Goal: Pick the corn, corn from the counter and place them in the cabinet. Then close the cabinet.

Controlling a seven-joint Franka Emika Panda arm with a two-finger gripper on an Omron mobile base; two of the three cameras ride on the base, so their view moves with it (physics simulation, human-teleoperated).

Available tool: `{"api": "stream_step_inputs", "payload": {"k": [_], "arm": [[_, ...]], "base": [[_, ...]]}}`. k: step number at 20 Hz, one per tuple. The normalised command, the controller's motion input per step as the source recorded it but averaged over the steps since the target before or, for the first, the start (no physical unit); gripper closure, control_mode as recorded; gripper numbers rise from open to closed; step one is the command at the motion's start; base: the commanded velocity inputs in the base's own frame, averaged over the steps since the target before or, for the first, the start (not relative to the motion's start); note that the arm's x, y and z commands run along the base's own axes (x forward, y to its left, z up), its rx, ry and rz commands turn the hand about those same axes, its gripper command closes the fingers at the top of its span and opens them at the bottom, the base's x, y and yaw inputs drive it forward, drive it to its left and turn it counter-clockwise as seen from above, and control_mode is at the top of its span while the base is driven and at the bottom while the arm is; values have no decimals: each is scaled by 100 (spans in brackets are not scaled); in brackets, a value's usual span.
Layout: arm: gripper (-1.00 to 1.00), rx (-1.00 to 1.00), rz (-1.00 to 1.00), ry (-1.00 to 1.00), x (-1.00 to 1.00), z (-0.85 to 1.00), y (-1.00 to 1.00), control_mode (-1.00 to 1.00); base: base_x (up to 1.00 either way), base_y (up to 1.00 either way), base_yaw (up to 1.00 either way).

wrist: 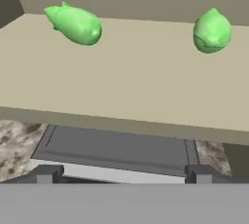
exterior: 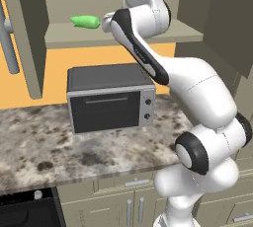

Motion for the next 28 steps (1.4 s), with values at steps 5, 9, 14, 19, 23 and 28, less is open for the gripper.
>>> {"api": "stream_step_inputs", "payload": {"k": [5,9,14,19,23,28], "arm": [[-100,-1,-2,0,-100,4,-40,-100],[-100,-2,0,0,-100,0,-38,-100],[-100,-3,-1,-1,-100,1,-42,-100],[-100,-1,-5,-2,-100,9,-54,-100],[-100,5,-16,-4,-100,5,-69,-100],[-100,23,-17,-7,-100,11,-68,-100]], "base": [[0,0,0],[0,0,0],[0,0,0],[0,0,0],[0,0,0],[0,0,0]]}}
